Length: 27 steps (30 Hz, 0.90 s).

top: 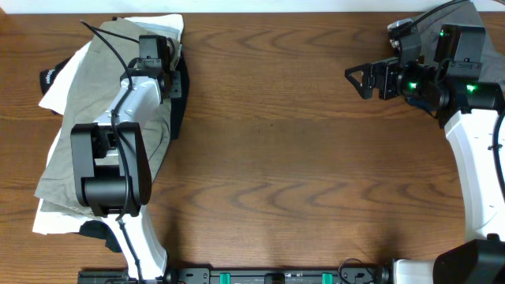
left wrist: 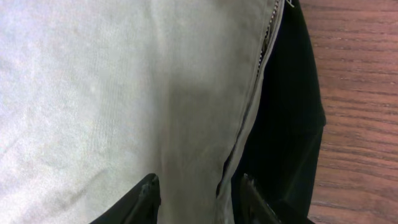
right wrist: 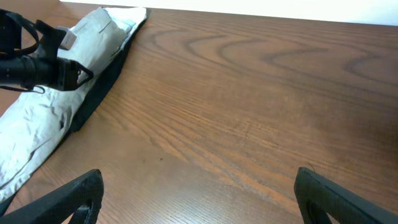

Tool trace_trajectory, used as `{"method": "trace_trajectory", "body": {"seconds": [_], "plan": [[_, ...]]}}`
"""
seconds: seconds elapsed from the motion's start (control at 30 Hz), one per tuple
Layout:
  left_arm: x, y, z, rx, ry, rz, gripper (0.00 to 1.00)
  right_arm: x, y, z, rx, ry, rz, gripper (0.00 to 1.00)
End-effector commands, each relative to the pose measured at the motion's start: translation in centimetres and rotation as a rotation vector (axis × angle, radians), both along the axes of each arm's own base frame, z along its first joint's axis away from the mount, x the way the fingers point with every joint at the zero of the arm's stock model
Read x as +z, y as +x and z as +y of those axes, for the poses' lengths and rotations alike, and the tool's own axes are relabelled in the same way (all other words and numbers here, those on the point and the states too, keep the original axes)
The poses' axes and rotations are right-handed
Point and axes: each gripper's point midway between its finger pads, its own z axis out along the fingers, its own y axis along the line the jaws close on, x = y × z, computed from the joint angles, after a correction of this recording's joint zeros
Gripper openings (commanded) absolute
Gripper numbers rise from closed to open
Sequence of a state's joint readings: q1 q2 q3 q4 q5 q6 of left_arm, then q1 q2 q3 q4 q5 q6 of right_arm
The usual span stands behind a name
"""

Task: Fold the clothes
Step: 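Reach the left gripper to the khaki shorts on the pile and grasp, then drag the khaki shorts with the left gripper toward the table center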

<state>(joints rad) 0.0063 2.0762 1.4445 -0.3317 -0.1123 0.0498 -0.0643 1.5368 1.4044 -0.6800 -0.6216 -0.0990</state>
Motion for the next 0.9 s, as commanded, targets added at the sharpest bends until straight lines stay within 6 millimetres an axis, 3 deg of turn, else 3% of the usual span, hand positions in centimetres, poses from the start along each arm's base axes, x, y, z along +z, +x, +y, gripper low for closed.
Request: {"method": "trace_trajectory", "body": {"seconds": [0.0, 0.43, 0.57, 0.73, 0.87], "plan": [[-0.1, 0.4, 0.5, 0.013, 0.010, -0.003, 0.43, -0.4, -0.2, 0.7, 0.029, 0.000, 0.001, 0.95], [-1.4, 0.9, 1.3, 0.025, 0.012, -0.011, 0.42, -0.4, -0.1, 0.6, 0.026, -0.003, 0.001, 0.95], [-1.8, 1.1, 1.3, 0.026, 0.012, -0.012, 0.31, -0.3, 0.0, 0.6, 0.025, -0.005, -0.007, 0.95], [-1.8, 1.4, 1.4, 0.031, 0.010, -0.028, 0.06, -0.5, 0.3, 0.1, 0.000, -0.031, -0.009, 0.95], [-1.4, 1.8, 1.4, 0.031, 0.011, -0.045, 0.06, -0.5, 0.3, 0.1, 0.000, -0.031, -0.009, 0.95]]}}
